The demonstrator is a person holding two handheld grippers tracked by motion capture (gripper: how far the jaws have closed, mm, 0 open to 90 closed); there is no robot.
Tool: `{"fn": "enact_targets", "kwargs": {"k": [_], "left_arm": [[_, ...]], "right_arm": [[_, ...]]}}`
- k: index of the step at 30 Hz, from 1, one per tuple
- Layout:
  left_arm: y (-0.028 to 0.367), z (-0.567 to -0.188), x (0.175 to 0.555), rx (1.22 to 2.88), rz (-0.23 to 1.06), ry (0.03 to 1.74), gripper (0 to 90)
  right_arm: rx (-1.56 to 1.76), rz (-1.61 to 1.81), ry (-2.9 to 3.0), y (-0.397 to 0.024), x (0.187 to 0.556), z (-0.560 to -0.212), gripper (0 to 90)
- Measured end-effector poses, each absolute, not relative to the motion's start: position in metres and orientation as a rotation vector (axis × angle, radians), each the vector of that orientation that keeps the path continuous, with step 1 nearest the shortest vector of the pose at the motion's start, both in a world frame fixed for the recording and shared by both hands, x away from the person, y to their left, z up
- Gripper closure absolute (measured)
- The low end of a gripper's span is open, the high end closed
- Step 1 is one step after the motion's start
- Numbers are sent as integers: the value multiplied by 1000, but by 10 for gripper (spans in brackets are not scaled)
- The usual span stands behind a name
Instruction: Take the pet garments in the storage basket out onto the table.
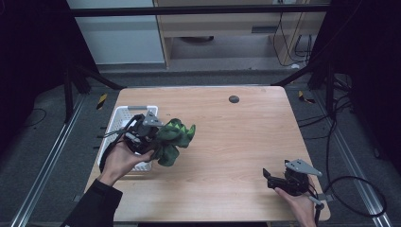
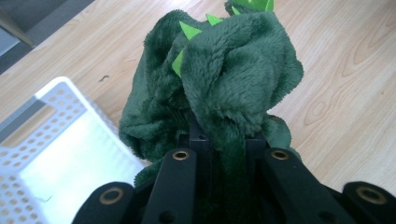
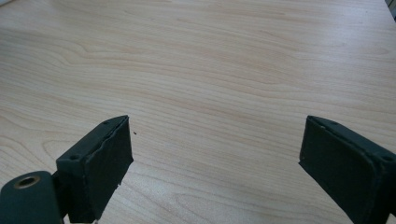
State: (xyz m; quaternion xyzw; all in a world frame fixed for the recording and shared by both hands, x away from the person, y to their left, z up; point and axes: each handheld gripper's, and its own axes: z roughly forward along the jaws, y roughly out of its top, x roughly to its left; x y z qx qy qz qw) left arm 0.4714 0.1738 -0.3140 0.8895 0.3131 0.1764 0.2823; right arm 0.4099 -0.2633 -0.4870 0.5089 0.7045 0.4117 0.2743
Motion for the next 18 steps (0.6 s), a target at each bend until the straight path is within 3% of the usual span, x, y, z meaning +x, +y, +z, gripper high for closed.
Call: {"fn": "enact_targets", "kwargs": {"k": [18], "left_arm": [[134, -332, 478, 2439, 411, 748, 802]], "right_arm": [[1374, 1114, 1891, -263, 410, -487, 93]]}}
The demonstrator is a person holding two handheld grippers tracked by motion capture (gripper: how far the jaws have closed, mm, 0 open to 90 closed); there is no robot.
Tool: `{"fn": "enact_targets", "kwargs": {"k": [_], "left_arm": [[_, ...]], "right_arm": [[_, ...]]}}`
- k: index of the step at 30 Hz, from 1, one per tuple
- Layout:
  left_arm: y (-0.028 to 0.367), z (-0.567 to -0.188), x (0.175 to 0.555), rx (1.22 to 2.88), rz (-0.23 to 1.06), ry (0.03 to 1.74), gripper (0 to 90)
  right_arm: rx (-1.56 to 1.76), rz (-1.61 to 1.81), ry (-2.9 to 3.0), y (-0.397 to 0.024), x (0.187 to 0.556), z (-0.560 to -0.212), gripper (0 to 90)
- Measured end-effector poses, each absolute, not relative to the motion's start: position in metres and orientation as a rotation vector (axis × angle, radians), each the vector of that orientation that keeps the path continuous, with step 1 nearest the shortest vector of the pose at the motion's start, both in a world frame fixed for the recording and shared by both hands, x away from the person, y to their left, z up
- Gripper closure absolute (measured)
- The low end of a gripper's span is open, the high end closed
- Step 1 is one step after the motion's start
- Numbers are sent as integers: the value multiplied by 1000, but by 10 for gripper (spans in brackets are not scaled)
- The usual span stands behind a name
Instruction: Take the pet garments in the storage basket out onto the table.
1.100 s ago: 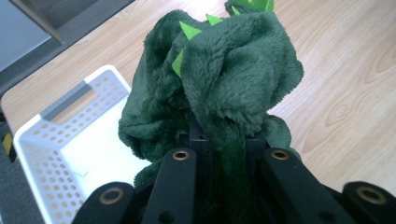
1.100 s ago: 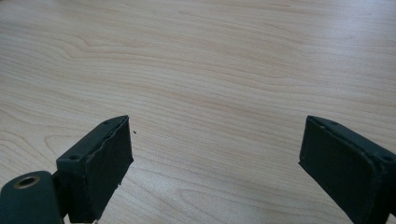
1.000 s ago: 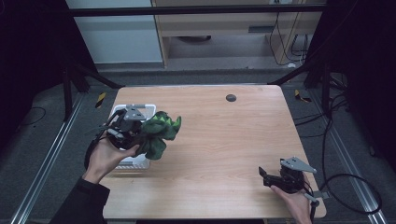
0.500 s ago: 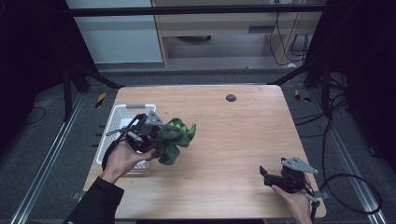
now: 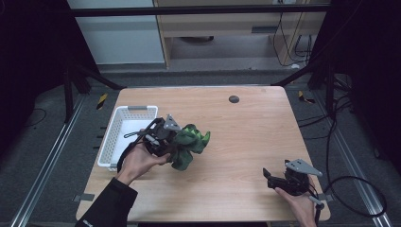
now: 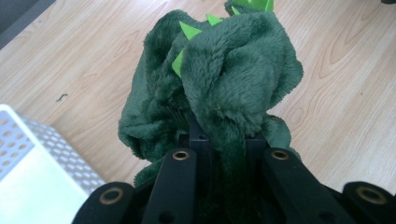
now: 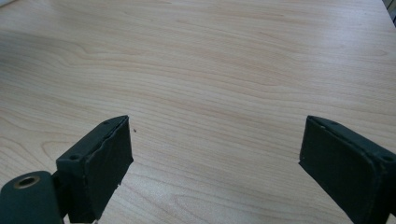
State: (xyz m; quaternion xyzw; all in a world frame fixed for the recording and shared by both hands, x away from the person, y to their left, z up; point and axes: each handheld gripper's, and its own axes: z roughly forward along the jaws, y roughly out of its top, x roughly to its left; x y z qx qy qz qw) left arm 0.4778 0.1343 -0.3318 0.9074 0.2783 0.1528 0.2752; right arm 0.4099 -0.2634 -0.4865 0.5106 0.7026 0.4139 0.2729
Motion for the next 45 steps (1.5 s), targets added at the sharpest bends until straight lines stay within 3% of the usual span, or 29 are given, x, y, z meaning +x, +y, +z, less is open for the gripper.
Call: {"fn": "enact_targets", "kwargs": {"k": [45], "left_arm": [[75, -388, 491, 2547, 287, 646, 801]], "right_arm": [[1348, 1104, 1886, -264, 410, -487, 92]]}}
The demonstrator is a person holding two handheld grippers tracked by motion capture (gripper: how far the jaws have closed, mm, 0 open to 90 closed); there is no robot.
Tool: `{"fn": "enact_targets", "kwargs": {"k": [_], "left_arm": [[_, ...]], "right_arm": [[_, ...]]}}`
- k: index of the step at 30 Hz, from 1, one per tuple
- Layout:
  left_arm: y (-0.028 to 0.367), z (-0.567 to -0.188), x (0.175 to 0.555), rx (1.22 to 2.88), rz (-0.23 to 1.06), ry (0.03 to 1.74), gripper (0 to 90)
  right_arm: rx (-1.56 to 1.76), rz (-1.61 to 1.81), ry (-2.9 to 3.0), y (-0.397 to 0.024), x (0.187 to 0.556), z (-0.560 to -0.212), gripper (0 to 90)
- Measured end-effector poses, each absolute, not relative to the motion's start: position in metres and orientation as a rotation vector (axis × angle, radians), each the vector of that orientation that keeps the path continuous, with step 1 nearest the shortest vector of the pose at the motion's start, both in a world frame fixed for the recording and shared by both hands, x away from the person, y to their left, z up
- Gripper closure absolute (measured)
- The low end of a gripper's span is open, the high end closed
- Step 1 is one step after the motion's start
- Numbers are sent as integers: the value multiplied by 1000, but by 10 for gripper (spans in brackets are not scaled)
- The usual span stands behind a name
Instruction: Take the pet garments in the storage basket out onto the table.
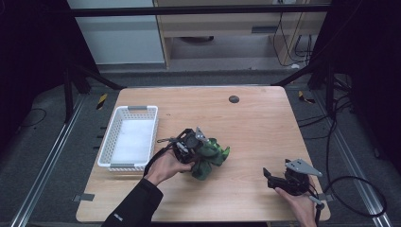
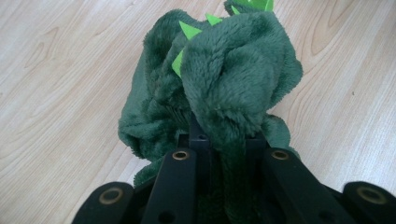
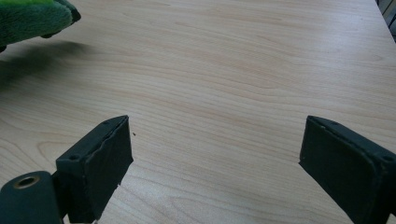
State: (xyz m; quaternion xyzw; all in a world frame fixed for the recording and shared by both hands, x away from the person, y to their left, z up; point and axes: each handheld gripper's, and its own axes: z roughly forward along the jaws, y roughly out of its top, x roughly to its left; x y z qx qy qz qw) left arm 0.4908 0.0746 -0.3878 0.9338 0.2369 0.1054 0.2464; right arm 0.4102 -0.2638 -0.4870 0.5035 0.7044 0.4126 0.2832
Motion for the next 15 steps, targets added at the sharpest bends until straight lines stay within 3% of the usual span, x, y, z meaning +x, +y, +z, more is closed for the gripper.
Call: {"fn": "enact_targets", "kwargs": {"k": [15], "left_arm": [[68, -411, 491, 2577, 245, 638, 795]], "right_arm": [[1338, 1100, 1890, -263, 410, -488, 91]]}}
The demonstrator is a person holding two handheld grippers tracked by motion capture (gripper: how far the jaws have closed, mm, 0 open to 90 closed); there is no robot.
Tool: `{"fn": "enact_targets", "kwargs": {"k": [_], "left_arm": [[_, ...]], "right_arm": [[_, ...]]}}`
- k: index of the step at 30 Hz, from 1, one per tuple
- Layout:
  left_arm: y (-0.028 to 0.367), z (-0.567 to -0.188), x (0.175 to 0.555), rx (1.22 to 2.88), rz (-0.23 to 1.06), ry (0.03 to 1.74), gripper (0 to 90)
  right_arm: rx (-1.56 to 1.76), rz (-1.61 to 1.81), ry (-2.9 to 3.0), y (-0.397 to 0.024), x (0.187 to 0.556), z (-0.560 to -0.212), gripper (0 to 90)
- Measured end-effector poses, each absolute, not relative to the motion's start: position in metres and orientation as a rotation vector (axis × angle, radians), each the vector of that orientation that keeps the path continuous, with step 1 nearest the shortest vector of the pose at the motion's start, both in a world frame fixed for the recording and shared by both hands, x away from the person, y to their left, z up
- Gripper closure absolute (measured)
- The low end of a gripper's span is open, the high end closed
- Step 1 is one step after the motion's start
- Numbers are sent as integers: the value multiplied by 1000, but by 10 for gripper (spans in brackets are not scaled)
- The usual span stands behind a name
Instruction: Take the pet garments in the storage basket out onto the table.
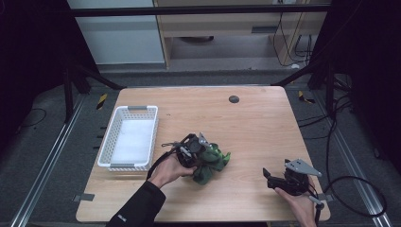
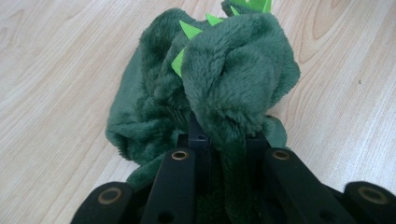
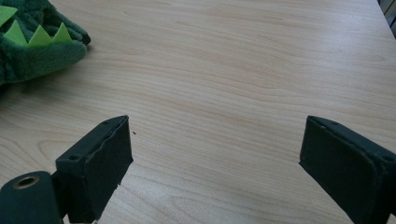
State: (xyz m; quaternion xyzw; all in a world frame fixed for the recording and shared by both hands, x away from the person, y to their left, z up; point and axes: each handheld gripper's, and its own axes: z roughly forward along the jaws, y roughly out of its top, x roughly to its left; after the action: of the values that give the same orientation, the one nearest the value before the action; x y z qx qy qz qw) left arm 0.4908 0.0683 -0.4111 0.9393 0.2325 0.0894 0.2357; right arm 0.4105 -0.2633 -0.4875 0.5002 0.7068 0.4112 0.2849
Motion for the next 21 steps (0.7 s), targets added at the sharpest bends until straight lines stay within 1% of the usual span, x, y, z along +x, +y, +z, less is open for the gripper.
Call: {"fn": "enact_targets", "kwargs": {"k": [7, 13, 17, 21], "left_arm": [[65, -421, 491, 2586, 234, 634, 773], [64, -427, 490, 2590, 215, 634, 710], [65, -425, 489, 2583, 215, 638, 635], [68, -422, 487, 2559, 218, 649, 531]], "right_arm": [[1345, 1105, 1890, -263, 410, -487, 90], [1347, 1104, 1891, -263, 410, -488, 90], [1344, 1102, 1890, -263, 410, -488, 89], [1343, 1101, 1891, -263, 410, -488, 88]]}}
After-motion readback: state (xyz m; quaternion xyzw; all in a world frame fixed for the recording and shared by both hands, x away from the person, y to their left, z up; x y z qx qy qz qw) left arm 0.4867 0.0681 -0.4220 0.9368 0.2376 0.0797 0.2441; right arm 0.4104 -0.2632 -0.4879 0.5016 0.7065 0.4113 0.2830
